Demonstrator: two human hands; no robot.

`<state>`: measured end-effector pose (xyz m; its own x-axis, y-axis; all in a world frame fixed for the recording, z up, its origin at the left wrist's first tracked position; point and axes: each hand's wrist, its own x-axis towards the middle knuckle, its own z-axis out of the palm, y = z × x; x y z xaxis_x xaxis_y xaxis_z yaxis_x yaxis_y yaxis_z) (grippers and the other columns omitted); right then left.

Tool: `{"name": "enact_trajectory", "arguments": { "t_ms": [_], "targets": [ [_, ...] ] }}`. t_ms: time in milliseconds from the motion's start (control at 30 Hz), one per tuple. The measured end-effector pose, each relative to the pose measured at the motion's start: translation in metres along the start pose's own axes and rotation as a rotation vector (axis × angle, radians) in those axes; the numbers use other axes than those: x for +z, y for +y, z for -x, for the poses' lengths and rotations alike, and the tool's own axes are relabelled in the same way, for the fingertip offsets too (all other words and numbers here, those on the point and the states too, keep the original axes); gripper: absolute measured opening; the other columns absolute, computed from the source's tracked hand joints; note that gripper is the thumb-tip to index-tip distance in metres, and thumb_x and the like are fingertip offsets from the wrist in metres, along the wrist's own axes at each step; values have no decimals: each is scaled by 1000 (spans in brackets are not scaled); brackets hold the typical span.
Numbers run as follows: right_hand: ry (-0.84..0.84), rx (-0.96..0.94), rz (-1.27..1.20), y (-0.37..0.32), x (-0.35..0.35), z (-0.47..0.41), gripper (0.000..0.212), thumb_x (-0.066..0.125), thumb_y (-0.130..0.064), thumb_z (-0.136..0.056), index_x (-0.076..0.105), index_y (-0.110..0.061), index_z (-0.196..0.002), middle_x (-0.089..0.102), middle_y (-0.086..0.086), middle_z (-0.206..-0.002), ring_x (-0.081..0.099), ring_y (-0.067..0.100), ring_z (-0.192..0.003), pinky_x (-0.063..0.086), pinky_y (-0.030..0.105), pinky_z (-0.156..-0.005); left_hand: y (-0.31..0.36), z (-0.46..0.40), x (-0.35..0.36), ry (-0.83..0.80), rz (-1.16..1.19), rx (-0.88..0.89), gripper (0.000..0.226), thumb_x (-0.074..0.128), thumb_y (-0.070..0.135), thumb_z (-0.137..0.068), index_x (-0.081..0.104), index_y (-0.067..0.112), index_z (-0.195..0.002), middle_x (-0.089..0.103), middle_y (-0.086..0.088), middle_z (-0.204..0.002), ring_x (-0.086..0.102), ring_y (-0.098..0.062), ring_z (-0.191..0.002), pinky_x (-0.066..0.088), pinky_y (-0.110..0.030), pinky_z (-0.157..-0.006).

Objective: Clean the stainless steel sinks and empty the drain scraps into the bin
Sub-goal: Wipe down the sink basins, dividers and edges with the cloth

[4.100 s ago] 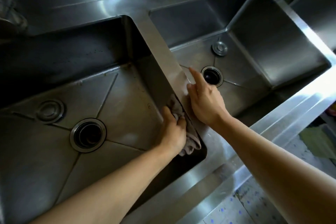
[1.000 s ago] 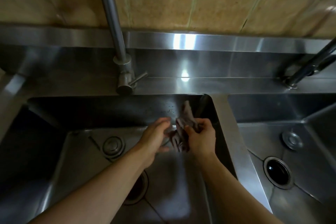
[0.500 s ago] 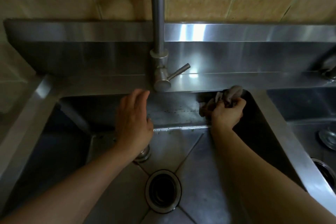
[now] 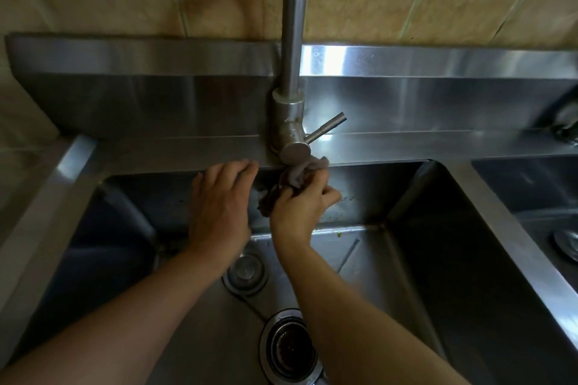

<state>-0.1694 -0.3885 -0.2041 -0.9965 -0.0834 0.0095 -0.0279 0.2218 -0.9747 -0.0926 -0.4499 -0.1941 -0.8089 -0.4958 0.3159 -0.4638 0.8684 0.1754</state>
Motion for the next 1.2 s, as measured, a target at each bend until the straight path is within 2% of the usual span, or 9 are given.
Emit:
{"name": "enact_trajectory", "arguments": {
  "t_ms": [133,200,300,467,533,700,900,1067,1200],
  "targets": [
    [12,-7,27,8,-21,-20,26,56,6,-85,49,-14,-101,32,5,-111,45,8,-78,34,9,-85,-2,2,3,29,-11,17,88,74,-8,-48,52,9,-131,55,-10,-125,46,-31,-109,43,-45,-88],
    [124,20,39,14,-39,-41,23,55,8,-82,52,-4,-101,35,14,-112,48,23,-82,34,10,-84,-3,1,5,42,-16,18,90,73,-9,-45,51,9,-131,55,-10,-125,45,-30,-109,41,-45,-89],
    [207,85,83,22,-72,-77,29,54,8,-82,51,3,-111,38,18,-117,50,27,-90,38,6,-81,-3,0,8,70,-9,19,92,72,-10,-42,52,9,-130,55,-10,-124,44,-31,-107,44,-47,-87],
    [268,293,72,30,-103,-109,50,57,-4,-88,41,-11,-135,36,25,-137,49,41,-117,38,32,-104,-4,-1,15,148,2,34,86,64,-11,-47,50,8,-129,54,-11,-123,42,-30,-104,38,-42,-85],
    [275,289,46,28,-91,-102,50,55,-1,-89,39,-9,-136,32,25,-138,48,41,-117,34,28,-103,-4,-2,17,172,12,31,81,60,-10,-50,52,7,-128,55,-11,-122,41,-30,-102,38,-41,-83],
    [117,244,3,24,-28,-44,62,51,9,-84,28,-3,-141,26,22,-137,42,36,-119,27,19,-102,-1,-2,16,177,11,20,73,59,-4,-53,56,7,-126,57,-11,-120,40,-30,-99,35,-39,-83],
    [-94,287,65,29,20,1,57,46,5,-87,24,-4,-139,21,19,-140,34,36,-127,29,39,-106,1,-2,9,162,-21,20,69,57,4,-57,56,9,-126,57,-9,-121,41,-28,-99,42,-42,-79],
    [61,330,53,42,-13,-41,58,53,12,-82,30,3,-134,27,23,-138,38,36,-122,25,25,-101,-5,-3,15,208,-23,43,62,40,10,-65,54,11,-126,57,-7,-120,41,-28,-95,39,-38,-75],
    [176,403,176,60,-59,-89,75,70,-2,-80,25,4,-138,24,27,-143,36,42,-126,27,33,-107,-6,-4,20,249,-28,43,73,57,-4,-54,53,9,-125,57,-10,-118,39,-30,-93,37,-39,-75]
  ]
}}
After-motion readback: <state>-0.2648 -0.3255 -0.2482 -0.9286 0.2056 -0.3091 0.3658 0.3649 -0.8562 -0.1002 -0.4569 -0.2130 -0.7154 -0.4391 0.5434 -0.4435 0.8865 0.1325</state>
